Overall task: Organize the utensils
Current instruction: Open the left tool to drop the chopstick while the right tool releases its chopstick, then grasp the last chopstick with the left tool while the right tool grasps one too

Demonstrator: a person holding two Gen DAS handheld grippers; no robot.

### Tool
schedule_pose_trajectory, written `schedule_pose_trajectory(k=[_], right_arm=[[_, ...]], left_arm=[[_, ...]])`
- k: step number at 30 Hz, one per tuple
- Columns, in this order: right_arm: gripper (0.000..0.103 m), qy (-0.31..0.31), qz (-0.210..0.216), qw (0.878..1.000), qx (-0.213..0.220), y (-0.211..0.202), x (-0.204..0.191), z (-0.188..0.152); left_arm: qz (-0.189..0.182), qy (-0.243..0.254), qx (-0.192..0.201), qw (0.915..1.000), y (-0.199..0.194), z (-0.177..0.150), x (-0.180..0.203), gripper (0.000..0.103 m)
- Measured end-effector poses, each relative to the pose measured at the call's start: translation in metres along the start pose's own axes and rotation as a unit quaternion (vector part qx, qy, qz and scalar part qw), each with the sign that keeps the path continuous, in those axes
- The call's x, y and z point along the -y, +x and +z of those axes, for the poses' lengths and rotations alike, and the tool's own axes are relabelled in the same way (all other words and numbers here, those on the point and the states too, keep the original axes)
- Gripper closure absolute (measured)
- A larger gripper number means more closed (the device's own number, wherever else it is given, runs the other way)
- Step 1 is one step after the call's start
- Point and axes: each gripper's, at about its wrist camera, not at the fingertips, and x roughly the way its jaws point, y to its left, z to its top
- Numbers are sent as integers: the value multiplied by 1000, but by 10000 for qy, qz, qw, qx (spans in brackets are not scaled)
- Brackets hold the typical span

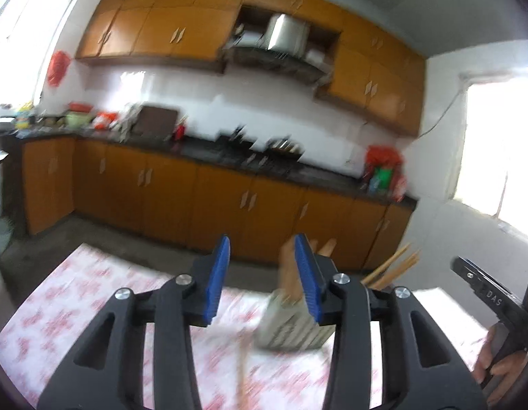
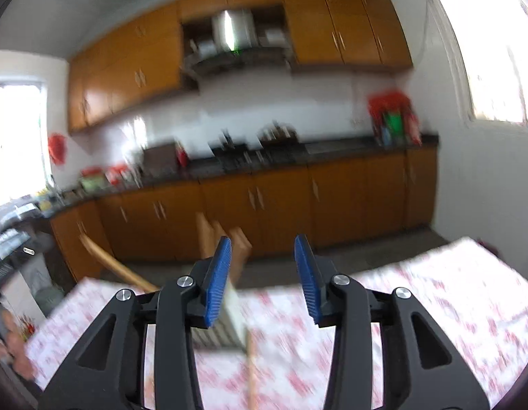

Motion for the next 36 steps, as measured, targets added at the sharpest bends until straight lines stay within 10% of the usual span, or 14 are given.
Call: schedule_pose_trajectory(k=[6, 11, 23, 36], right_arm=[[82, -28, 221, 9760, -2165, 55, 14, -99], [82, -185, 520, 9559, -2884, 71, -11, -149], [91, -445, 370, 9529, -2978, 76, -17, -167], [95, -266, -309, 9597, -2782, 93, 19, -157]], left_arm=[[427, 10, -1694, 9846, 38, -79, -42, 64], [226, 340, -2468, 9682, 55, -130, -30, 68], [246, 990, -3131, 9442, 76, -181, 2, 86], [876, 652, -3013, 9473, 106, -161, -53, 94]])
